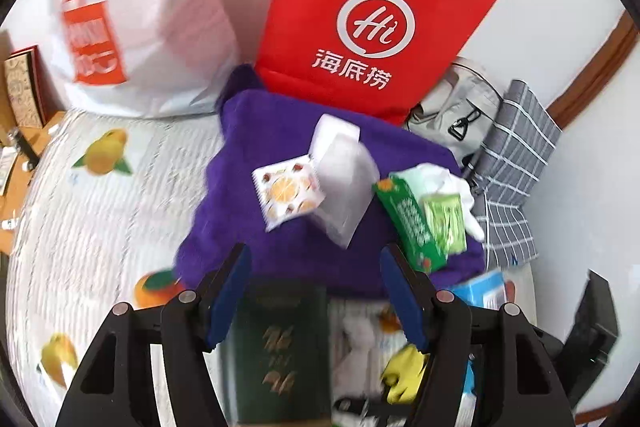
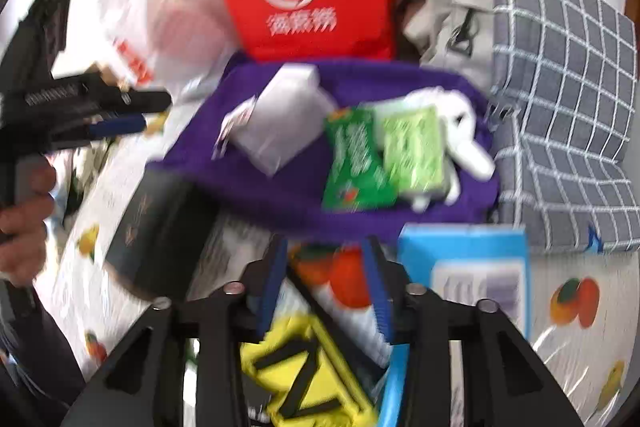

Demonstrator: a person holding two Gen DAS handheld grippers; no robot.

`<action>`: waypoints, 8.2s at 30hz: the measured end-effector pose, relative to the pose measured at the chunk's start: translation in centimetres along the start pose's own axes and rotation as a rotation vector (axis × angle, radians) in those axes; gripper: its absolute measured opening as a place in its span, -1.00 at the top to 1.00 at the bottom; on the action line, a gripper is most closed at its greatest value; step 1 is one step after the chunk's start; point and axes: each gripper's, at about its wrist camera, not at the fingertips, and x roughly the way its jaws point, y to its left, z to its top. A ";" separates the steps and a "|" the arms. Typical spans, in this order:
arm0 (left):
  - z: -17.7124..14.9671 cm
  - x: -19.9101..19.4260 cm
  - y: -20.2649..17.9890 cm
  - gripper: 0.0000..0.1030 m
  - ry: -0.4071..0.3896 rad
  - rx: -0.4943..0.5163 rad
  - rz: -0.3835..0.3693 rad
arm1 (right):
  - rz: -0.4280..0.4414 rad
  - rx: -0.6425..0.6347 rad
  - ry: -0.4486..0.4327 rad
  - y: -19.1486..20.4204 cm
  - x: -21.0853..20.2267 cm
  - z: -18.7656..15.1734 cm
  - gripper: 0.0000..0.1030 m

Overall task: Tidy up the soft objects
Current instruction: 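Withdraw both grippers from the towel back over the bed, then grasp the white crumpled tissue with the left gripper, then carry the tissue with the left gripper over to the purple towel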

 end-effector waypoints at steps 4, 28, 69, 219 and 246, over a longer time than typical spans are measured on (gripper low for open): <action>-2.9 -2.1 2.4 -0.26 -0.019 -0.021 0.022 | -0.042 -0.088 0.057 1.8 1.3 -1.6 0.49; -11.8 -5.1 4.8 -0.26 0.023 -0.055 -0.032 | -0.029 -0.079 -0.051 3.6 -1.0 -1.3 0.95; -14.2 1.8 -9.9 -0.15 0.017 0.324 0.153 | -0.100 0.144 -0.009 -5.9 -5.6 -19.4 0.94; -15.0 -6.7 -2.6 0.58 -0.076 0.199 0.037 | -0.027 0.050 -0.158 -1.1 -13.9 -13.4 0.61; -3.8 -3.7 -2.0 0.58 -0.101 0.136 0.084 | -0.031 0.039 -0.243 -2.1 -9.7 0.4 0.61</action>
